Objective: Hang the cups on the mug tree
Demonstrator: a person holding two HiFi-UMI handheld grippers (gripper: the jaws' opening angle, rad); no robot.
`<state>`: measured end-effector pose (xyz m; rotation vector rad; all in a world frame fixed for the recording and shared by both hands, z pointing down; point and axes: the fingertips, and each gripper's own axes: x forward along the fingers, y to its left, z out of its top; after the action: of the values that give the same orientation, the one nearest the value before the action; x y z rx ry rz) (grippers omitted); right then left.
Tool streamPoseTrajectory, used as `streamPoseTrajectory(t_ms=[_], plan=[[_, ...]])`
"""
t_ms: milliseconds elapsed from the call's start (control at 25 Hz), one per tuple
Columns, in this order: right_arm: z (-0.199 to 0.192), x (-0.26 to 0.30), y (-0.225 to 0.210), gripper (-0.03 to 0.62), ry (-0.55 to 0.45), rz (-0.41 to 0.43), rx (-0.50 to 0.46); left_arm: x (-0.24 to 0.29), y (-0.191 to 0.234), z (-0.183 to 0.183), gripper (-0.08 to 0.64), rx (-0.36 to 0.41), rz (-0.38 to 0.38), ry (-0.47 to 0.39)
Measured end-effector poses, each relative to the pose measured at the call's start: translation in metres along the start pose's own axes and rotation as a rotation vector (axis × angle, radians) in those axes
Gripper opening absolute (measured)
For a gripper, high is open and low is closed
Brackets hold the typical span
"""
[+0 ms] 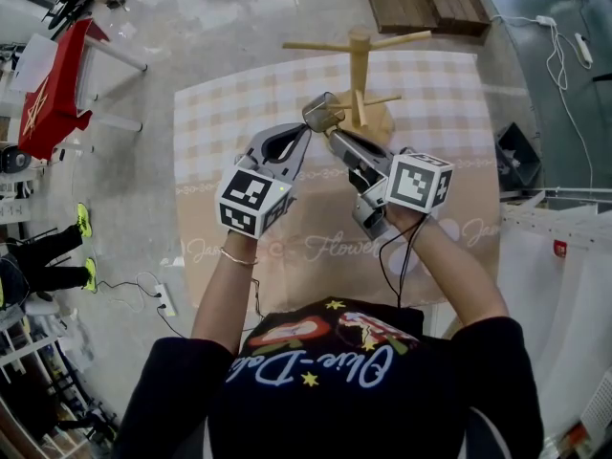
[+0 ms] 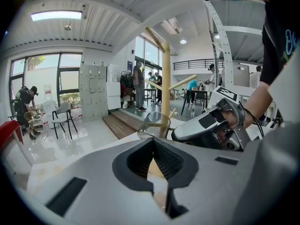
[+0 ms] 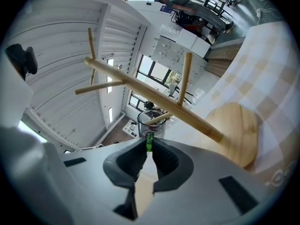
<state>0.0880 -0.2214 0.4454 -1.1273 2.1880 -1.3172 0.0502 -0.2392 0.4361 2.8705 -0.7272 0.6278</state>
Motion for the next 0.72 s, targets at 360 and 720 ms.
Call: streamPoseTrajectory(t_ms=[360,720], plan=[[0.0008,-0.0002,-0.0018,0.041,-0.015,0.008,0.039,0.0022,0.0016,0.0027,0.009,-0.008,0.004,-0.011],[0.0025,-0.0012,-0.0036,0.041,-0.041,0.015,0.085,0.0042,0.0012,0.0065,0.009,-0.006,0.003,-0.020]])
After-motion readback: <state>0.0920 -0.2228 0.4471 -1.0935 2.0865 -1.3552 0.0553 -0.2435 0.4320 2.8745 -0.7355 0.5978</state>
